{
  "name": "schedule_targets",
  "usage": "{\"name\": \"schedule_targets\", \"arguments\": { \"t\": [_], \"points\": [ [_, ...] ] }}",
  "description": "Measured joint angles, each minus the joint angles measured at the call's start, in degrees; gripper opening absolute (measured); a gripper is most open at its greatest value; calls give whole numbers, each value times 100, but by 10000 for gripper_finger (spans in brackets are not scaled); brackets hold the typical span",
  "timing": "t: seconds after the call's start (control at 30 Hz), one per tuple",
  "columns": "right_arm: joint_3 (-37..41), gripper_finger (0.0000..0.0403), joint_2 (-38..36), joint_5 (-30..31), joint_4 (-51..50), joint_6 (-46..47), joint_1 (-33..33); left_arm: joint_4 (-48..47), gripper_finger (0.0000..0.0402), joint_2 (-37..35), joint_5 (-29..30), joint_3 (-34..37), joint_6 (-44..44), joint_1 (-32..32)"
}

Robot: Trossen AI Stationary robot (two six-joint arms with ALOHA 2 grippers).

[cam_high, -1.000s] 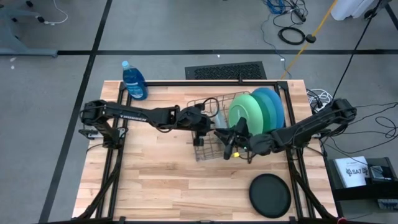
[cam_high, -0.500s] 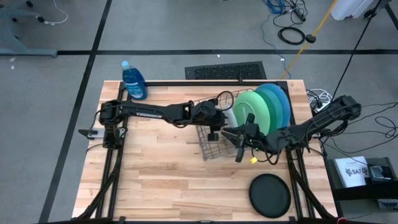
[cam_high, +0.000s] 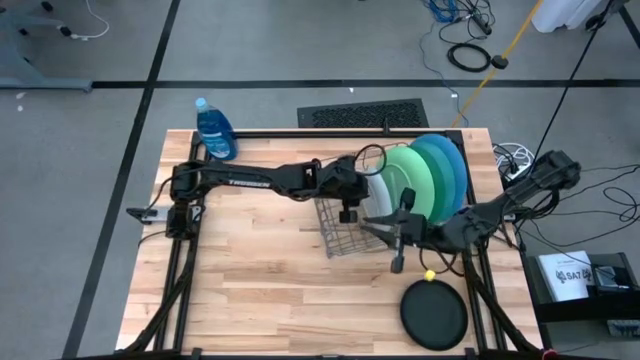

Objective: Sort dishes
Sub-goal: Put the white plate into the dish rack, then put the black plate into the dish rack

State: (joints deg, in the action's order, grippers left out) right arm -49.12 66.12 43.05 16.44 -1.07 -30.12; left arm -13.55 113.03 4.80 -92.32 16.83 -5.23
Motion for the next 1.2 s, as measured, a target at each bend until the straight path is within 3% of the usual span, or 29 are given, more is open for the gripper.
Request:
{"name": "schedule_targets", "arguments": {
  "t": [0.2,0.37,0.63,0.97,1.2],
  "points": [
    [0,70,-298,15,-2,-540,-426,-386,127,-474,433,-116,-1,77],
    [0,104,-608,-141,-485,-190,-855,-777,127,-914,444,-125,-154,138],
    [0,190,-820,-1564,-2472,2825,-1366,-2322,127,-1437,610,-105,-755,415],
    [0,164,352,-3076,-3691,6314,-1829,-2356,127,-2024,1396,-15,-1038,1021],
    [-2,160,1654,-3666,-3508,8208,-2168,-2298,127,-2316,1981,-15,-1051,1311]
  ]
}}
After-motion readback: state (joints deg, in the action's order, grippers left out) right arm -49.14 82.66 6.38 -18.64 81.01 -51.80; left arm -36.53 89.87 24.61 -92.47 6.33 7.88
